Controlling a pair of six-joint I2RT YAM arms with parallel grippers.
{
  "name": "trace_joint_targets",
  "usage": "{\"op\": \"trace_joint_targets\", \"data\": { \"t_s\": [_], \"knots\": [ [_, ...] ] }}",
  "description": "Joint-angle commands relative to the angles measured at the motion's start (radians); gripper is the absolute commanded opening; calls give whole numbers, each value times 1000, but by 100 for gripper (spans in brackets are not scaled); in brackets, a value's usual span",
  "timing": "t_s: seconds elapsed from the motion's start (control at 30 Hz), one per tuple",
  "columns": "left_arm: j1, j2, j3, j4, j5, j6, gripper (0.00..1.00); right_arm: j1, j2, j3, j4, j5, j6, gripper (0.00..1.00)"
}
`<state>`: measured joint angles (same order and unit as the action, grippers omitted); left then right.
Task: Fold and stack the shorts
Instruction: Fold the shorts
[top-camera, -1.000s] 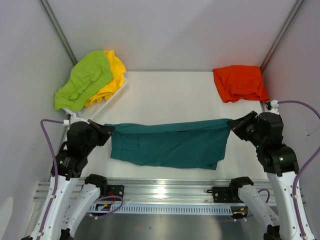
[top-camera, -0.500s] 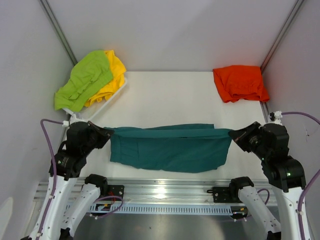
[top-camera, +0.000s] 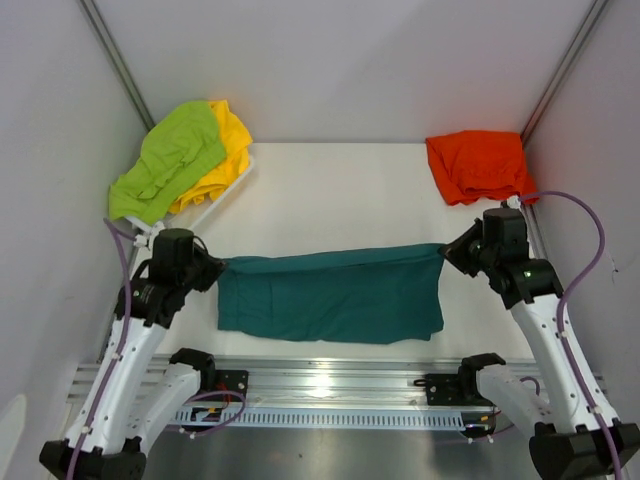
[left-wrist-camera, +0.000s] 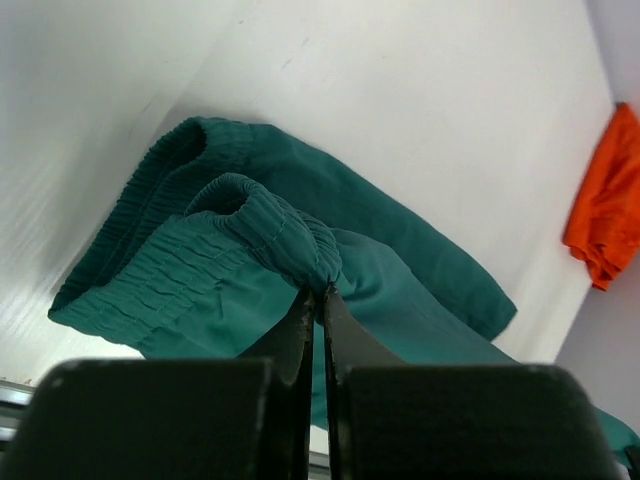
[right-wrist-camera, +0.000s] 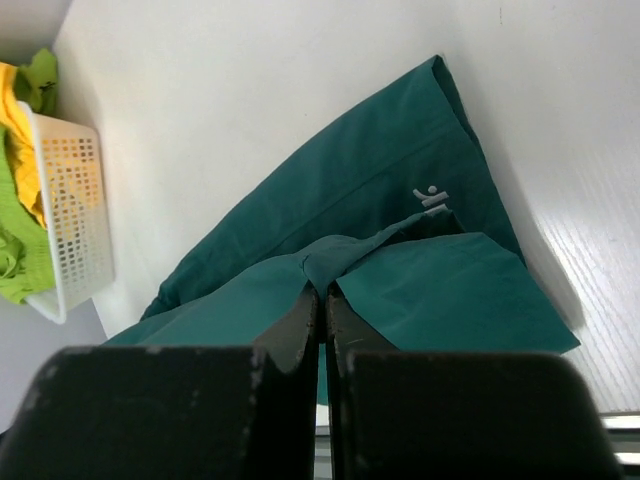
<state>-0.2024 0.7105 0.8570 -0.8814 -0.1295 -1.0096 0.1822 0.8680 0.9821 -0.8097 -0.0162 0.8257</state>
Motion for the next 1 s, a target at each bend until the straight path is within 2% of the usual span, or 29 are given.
{"op": "trace_joint_targets", "data": {
  "t_s": [0.0,0.03,0.13,0.2,0.23,0.27,0.3,0.33,0.4,0.43,0.53,0.63,0.8,0.97],
  "knots": [
    [34,50,-21,77,-68,43,0,-1,38,-9,122,94,-25,0],
    [38,73,-24,90,-74,46,0,-3,66,-14,136,97,-28,0],
    [52,110,-45,139,-87,52,8,-4,133,-22,190,111,-31,0],
    [64,148,-58,188,-72,66,24,-6,175,-22,224,122,-34,0],
    [78,161,-78,208,-61,80,28,-6,190,-20,234,127,-34,0],
    [84,188,-82,228,-55,81,39,-6,227,-19,251,131,-37,3],
    [92,202,-85,237,-44,85,60,-6,247,-14,253,140,-40,25],
    [98,216,-88,240,-45,88,99,-3,261,0,248,157,-33,45],
    [100,256,-63,201,-94,83,99,5,293,13,225,226,-22,84],
    [100,267,-47,191,-107,104,99,11,296,21,225,239,-37,99],
    [100,282,13,157,-125,159,99,14,302,61,212,243,-74,100],
    [100,250,24,170,-73,212,99,22,284,82,195,214,-108,99],
    [100,187,-68,203,28,272,99,88,244,17,237,104,-183,99],
    [100,139,-202,266,103,312,99,204,261,-39,297,99,-206,99]
  ]
}}
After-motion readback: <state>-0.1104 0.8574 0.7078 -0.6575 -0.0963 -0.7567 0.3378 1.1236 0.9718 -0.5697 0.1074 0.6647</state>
